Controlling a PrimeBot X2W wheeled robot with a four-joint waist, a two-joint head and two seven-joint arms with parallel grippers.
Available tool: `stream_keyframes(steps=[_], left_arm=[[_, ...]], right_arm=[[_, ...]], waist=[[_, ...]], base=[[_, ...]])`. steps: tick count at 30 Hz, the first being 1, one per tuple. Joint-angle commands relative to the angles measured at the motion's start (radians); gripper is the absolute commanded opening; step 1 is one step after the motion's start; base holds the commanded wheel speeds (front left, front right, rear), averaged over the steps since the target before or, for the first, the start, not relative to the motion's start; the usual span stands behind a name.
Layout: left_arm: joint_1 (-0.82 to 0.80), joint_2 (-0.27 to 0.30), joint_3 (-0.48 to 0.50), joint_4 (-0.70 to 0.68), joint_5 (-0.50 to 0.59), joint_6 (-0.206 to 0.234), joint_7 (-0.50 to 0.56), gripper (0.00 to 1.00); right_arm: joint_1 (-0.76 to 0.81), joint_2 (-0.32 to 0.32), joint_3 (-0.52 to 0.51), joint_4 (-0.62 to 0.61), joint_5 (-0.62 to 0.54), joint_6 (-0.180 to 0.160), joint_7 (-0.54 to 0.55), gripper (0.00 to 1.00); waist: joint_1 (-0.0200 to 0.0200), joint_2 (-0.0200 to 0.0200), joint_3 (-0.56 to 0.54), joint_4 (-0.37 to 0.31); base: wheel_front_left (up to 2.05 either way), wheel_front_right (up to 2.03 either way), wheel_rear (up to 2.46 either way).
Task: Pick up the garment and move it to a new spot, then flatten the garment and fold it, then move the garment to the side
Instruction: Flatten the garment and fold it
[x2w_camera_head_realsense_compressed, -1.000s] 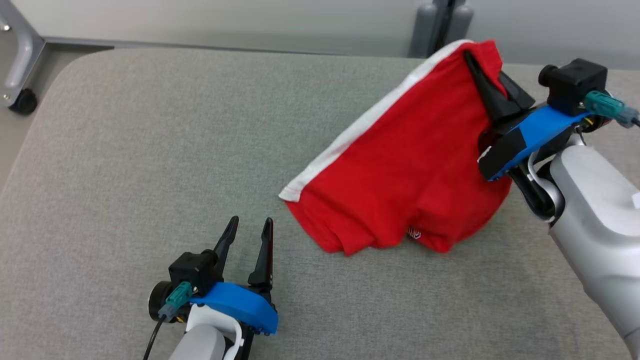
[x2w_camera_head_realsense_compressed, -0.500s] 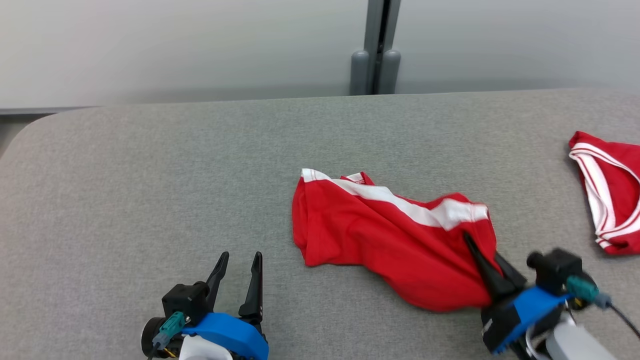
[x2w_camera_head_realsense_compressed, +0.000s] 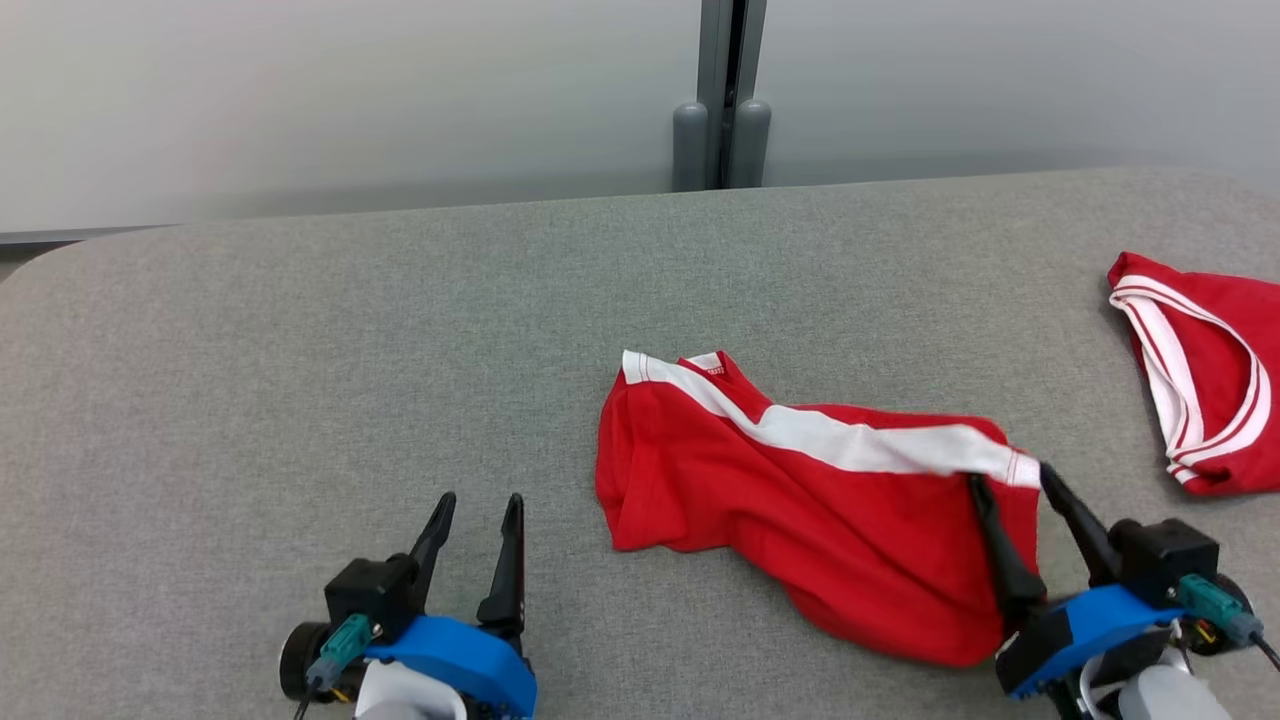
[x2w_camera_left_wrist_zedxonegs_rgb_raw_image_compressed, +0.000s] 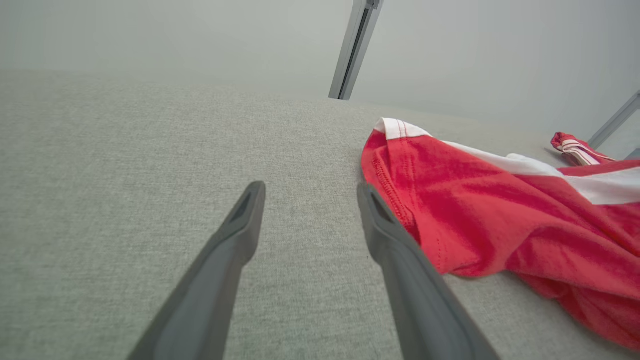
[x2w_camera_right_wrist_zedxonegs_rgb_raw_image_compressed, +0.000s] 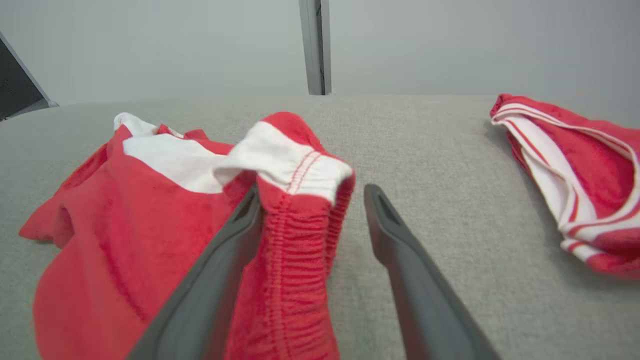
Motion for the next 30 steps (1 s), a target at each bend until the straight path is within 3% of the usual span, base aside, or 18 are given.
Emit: stream_keyframes(steps=[1, 11, 21, 30], left_arm=[[-0.019, 0.0, -0.003, -0.007, 0.005, 0.002, -0.003, 1.0], [-0.212, 0.0, -0.105, -0.001, -0.015, -0.011, -0.003, 1.0], [-0.421, 0.0, -0.21, 0.235, -0.168, -0.02, -0.003, 1.0], [-0.5, 0.0, -0.256, 0.352, -0.3, -0.038, -0.003, 1.0]], right_arm=[[-0.007, 0.011, -0.012, -0.015, -0.012, 0.0, -0.005, 1.0], [-0.025, 0.102, -0.118, -0.181, -0.121, 0.0, -0.005, 1.0], [-0.063, 0.124, -0.095, -0.209, -0.121, 0.0, -0.005, 1.0], [-0.083, 0.123, -0.076, -0.212, -0.112, 0.0, -0.005, 1.0]], waist=[[0.0001, 0.0, 0.002, 0.0], [0.0001, 0.0, 0.082, -0.025], [0.0001, 0.0, 0.169, -0.097], [0.0001, 0.0, 0.193, -0.137]], base=[[0.0, 0.0, 0.0], [0.0, 0.0, 0.0], [0.0, 0.0, 0.0], [0.0, 0.0, 0.0]])
